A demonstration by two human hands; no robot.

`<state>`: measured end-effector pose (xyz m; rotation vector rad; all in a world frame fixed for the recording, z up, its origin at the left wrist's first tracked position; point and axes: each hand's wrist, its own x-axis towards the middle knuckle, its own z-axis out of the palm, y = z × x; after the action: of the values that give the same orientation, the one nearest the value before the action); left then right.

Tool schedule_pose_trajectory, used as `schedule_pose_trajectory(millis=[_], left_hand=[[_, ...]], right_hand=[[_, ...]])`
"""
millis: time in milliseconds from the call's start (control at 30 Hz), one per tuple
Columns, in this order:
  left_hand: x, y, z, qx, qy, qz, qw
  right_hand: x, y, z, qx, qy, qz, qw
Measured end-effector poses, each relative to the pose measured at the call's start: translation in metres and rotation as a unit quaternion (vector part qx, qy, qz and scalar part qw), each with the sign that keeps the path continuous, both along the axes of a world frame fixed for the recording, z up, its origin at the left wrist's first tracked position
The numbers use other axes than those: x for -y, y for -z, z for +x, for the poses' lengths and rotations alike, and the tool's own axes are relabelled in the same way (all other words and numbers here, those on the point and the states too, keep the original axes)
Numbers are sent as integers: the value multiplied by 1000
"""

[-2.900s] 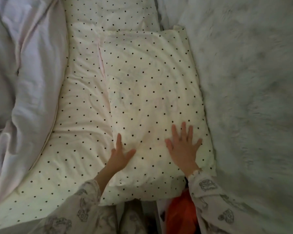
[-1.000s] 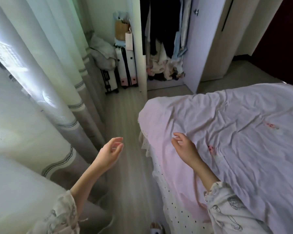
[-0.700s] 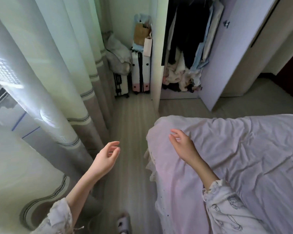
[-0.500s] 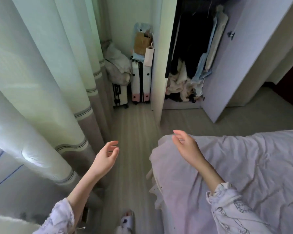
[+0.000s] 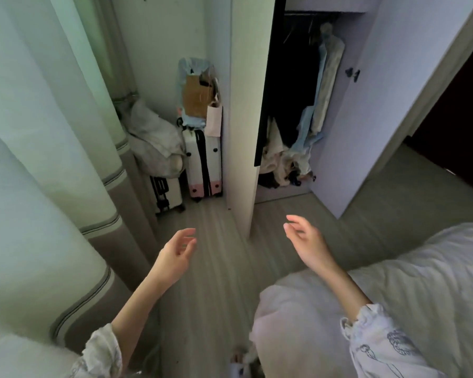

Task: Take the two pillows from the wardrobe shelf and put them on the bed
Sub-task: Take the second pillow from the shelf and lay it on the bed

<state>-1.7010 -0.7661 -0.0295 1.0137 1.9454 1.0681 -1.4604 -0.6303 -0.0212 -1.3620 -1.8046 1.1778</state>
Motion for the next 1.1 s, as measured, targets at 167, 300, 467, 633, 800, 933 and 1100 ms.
schedule_pose_trajectory(millis=[167, 300, 467, 633, 800, 933, 1100], left_hand=[[-114, -6, -21, 4, 27, 27, 999], [-224, -30, -18, -27, 124, 53, 991], [-333, -70, -15, -27, 198, 94, 975], [-415, -87, -17, -13, 246, 118, 962], [-497, -88, 9, -36, 351, 119, 928], [-553, -85, 30, -38, 377, 129, 916], [-612, -87, 57, 19, 337, 145, 930]], right_hand=[[-90, -6, -22, 12, 3, 19, 1000], [-176, -29, -19, 9, 48, 45, 998], [-267, -58, -11, 24, 101, 94, 990], [-333, -66, -13, 19, 127, 107, 986], [-395, -65, -15, 11, 185, 116, 976], [-430, -63, -8, 5, 224, 116, 968], [-484, -77, 9, 2, 256, 134, 957]])
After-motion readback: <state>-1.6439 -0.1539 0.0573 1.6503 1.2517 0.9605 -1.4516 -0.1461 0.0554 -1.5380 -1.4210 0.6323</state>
